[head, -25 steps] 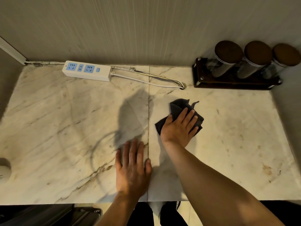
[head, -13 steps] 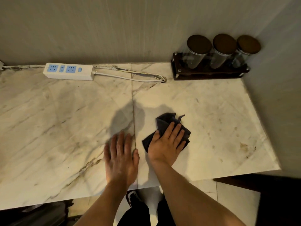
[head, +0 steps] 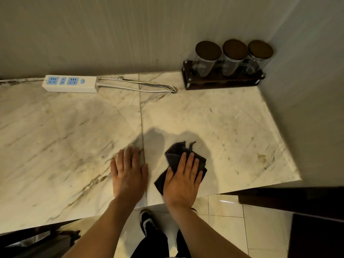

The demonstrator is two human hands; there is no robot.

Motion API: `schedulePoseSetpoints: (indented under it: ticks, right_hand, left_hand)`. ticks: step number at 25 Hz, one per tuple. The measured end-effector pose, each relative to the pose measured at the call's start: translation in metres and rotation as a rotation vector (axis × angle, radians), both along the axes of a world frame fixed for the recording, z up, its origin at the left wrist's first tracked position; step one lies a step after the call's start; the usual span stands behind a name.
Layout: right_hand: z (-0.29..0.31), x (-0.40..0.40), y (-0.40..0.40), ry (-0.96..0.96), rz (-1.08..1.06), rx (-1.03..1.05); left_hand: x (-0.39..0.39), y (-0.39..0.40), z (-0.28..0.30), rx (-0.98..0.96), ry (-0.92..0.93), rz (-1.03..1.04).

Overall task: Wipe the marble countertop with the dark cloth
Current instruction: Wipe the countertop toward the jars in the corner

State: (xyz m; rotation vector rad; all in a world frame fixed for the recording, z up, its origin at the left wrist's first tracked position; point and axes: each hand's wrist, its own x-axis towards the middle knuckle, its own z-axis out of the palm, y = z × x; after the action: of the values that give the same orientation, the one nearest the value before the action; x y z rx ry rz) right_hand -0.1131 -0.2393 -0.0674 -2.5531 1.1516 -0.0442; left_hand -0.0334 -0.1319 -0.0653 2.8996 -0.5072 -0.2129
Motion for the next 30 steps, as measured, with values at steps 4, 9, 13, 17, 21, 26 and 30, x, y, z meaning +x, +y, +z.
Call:
schedulePoseSetpoints:
  ticks: [4, 9, 13, 17, 21, 26, 30]
  right_hand:
    - [0.001, -0.023, -0.021, 0.06, 0.206, -0.062]
    - [0.004, -0.049, -0.073, 0.082, 0.574, -0.118]
    - [0.006, -0.054, -0.123, 0.12, 0.887, -0.134]
    - [0.007, -0.042, -0.155, 0.173, 1.043, -0.15]
    - [0.005, -0.029, -0.165, 0.166, 1.052, -0.136]
    - [0.006, -0.005, -0.176, 0.153, 1.039, -0.126]
    - [0.006, 0.017, -0.184, 0.131, 1.038, -0.127]
  left_hand:
    - [-0.004, -0.012, 0.006, -0.091, -0.009, 0.076]
    - [-0.015, -0.032, 0.006, -0.134, 0.054, 0.055]
    - [-0.017, -0.043, 0.006, -0.149, 0.046, 0.051]
    - [-0.015, -0.052, 0.007, -0.175, 0.024, 0.036]
    - [-0.011, -0.068, 0.005, -0.141, 0.003, 0.002]
    - [-0.009, -0.079, 0.0, -0.078, 0.017, 0.025]
    - [-0.012, -0.083, -0.001, 0.007, -0.018, 0.009]
